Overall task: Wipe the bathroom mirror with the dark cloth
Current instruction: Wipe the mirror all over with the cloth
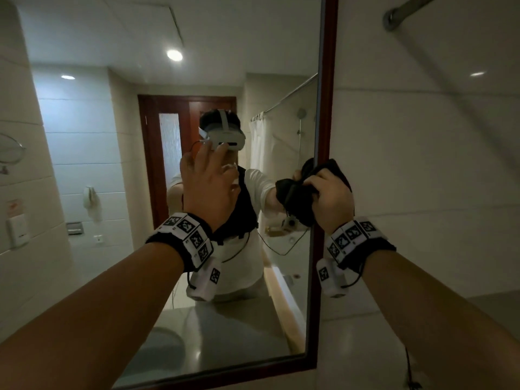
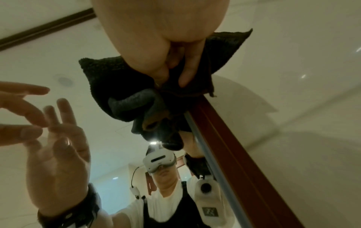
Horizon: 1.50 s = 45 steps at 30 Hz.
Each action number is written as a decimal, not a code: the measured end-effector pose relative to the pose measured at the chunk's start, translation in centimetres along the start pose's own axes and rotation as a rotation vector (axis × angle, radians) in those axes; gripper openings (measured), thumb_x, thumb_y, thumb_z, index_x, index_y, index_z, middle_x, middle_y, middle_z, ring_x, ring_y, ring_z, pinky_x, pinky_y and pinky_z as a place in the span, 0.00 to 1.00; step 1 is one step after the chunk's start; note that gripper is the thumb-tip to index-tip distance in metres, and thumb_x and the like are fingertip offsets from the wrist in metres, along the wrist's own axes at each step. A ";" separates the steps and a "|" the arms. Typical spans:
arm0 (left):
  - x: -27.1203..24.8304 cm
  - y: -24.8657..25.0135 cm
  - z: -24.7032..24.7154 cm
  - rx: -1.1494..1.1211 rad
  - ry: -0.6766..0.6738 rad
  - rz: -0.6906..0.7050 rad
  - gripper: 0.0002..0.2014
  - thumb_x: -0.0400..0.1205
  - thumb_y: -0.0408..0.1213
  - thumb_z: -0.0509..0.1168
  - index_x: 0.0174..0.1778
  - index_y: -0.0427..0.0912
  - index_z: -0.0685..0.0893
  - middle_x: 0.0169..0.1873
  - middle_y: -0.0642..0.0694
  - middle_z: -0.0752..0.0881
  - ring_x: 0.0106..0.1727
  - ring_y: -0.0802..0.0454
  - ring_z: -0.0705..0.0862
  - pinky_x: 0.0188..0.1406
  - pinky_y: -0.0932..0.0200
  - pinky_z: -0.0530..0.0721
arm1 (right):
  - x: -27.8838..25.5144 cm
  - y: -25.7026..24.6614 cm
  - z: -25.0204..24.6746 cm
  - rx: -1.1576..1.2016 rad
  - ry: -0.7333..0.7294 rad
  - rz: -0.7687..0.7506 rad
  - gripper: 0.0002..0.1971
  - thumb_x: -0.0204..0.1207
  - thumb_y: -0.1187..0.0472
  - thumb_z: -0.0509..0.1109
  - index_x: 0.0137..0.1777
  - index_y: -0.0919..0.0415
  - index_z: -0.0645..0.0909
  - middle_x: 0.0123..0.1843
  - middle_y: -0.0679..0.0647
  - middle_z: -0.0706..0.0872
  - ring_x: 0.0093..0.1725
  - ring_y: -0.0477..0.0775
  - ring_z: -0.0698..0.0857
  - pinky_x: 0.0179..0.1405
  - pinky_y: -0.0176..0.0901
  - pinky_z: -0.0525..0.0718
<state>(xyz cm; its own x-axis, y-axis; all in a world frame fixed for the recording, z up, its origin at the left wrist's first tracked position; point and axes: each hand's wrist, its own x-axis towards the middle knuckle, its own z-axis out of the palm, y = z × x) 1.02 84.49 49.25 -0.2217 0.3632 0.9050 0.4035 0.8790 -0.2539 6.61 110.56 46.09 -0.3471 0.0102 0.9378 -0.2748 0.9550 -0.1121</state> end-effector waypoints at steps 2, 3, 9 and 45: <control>1.3 -0.1 -0.2 0.017 -0.015 -0.023 0.12 0.74 0.49 0.70 0.51 0.52 0.88 0.79 0.45 0.67 0.82 0.36 0.58 0.74 0.32 0.58 | 2.3 0.1 -0.5 -0.042 -0.045 0.034 0.10 0.71 0.70 0.67 0.47 0.60 0.87 0.50 0.55 0.83 0.47 0.58 0.83 0.42 0.53 0.85; 1.9 -0.2 -0.3 0.022 -0.033 -0.040 0.13 0.74 0.49 0.70 0.53 0.53 0.88 0.80 0.46 0.66 0.82 0.36 0.57 0.74 0.32 0.57 | 3.6 0.1 -0.8 -0.069 -0.037 0.038 0.11 0.70 0.73 0.68 0.47 0.61 0.87 0.51 0.55 0.83 0.47 0.59 0.83 0.42 0.54 0.86; 3.7 -1.0 -0.5 0.043 -0.103 -0.078 0.27 0.67 0.50 0.74 0.64 0.55 0.80 0.77 0.49 0.67 0.78 0.38 0.63 0.71 0.30 0.61 | 11.5 -0.3 -2.9 -0.096 0.051 -0.038 0.13 0.69 0.77 0.67 0.47 0.64 0.87 0.49 0.59 0.83 0.48 0.60 0.83 0.43 0.42 0.78; 7.5 -0.1 -1.0 0.071 -0.148 -0.110 0.34 0.65 0.44 0.78 0.67 0.52 0.74 0.81 0.43 0.60 0.82 0.36 0.57 0.67 0.24 0.68 | 3.9 -0.2 -1.6 -0.034 -0.115 0.038 0.12 0.68 0.77 0.68 0.43 0.60 0.86 0.48 0.52 0.81 0.46 0.53 0.82 0.47 0.50 0.85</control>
<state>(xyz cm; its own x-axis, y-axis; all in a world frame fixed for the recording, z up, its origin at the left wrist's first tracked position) 0.23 86.76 56.41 -0.3910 0.3008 0.8698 0.3069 0.9336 -0.1849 6.72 110.90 50.23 -0.4582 0.0147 0.8887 -0.2294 0.9640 -0.1342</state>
